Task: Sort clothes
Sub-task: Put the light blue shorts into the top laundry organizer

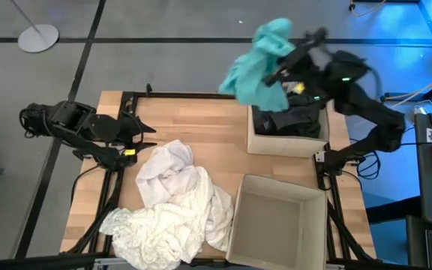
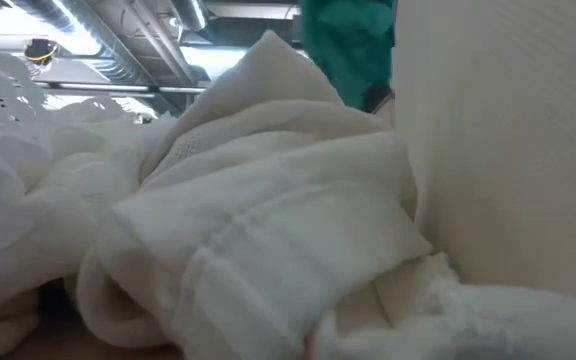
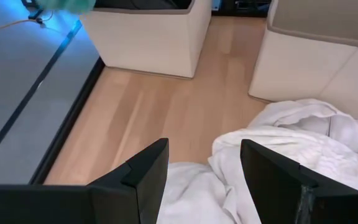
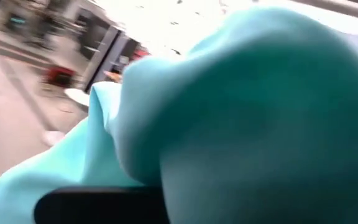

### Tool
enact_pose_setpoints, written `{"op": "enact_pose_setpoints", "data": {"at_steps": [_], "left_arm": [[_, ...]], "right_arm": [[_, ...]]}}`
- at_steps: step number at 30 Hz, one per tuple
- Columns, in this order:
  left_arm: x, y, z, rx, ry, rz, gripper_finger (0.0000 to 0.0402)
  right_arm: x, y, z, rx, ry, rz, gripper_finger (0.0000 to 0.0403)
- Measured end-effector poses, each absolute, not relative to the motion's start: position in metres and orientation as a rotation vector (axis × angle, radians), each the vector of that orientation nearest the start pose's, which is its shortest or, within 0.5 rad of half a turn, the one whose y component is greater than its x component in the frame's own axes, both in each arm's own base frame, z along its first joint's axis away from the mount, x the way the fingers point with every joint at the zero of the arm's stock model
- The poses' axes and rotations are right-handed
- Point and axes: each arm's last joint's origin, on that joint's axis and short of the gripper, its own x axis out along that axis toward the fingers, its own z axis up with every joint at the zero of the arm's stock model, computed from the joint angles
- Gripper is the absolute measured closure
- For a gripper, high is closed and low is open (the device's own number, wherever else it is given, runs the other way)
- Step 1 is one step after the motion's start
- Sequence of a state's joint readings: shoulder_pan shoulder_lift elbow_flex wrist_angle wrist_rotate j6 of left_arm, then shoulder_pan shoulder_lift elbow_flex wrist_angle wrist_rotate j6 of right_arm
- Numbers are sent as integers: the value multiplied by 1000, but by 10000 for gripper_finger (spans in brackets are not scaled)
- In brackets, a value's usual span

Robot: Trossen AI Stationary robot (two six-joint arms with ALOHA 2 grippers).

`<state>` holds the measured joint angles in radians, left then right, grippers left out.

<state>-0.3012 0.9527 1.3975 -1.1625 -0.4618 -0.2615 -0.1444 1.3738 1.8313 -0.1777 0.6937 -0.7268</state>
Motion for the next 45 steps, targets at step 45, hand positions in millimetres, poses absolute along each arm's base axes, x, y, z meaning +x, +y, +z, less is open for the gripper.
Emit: {"op": "enact_pose_setpoints", "data": {"at_steps": [45], "left_arm": [[147,-31,410,21,679,275,210]], "right_arm": [[137,-170,318,525,1018,-708,386]]}}
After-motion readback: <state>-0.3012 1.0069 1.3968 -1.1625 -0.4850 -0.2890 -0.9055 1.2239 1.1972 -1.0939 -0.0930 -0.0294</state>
